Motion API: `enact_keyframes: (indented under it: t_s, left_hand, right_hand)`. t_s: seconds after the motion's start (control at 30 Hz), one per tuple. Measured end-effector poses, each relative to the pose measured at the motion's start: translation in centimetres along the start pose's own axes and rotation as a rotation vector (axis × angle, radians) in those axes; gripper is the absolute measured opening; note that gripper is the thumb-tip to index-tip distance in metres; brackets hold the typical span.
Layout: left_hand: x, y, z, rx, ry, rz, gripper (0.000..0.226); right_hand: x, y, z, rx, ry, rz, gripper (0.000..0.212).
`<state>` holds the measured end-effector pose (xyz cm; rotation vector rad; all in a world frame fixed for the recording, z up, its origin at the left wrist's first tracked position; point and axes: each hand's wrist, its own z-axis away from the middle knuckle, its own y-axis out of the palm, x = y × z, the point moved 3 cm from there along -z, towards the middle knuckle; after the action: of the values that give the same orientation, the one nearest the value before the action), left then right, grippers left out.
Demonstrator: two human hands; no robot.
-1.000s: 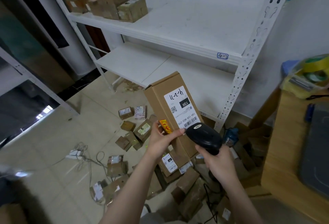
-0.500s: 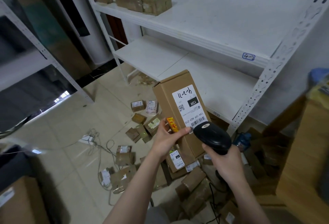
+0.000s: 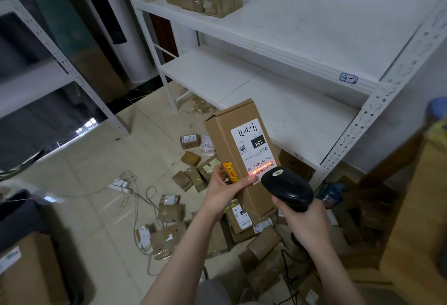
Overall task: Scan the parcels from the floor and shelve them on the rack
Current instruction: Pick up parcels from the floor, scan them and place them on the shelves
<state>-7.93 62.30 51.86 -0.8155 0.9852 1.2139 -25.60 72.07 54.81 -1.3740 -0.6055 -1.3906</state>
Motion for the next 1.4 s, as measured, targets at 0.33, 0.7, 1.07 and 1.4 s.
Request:
enact_keyframes:
  t_s: [0.33, 0.7, 1.07, 1.4]
  left_hand:
    - [0.6, 0.4, -0.4, -0.01, -0.057, 0.053, 0.114]
    - [2.7, 5.1, 0.2, -0.034, -0.227, 0.089, 0.074]
    - [2.5, 11.9, 1.1, 0.192, -0.263, -0.006, 0.08]
    - [1.8, 12.4, 0.8, 0.202, -0.25, -0.049, 0.075]
  right_hand:
    - [-0.7, -0.6, 0.1, -0.04, 0.002, -0.05, 0.021]
    - [-11.8, -10.0, -1.9, -0.526, 0.37, -0.151, 0.048]
    - [-20.8, -22.3, -2.3, -0.693, 0.728, 0.04, 0.061]
    - [-21.3, -25.1, -5.9, -0.638, 0.687, 0.194, 0.048]
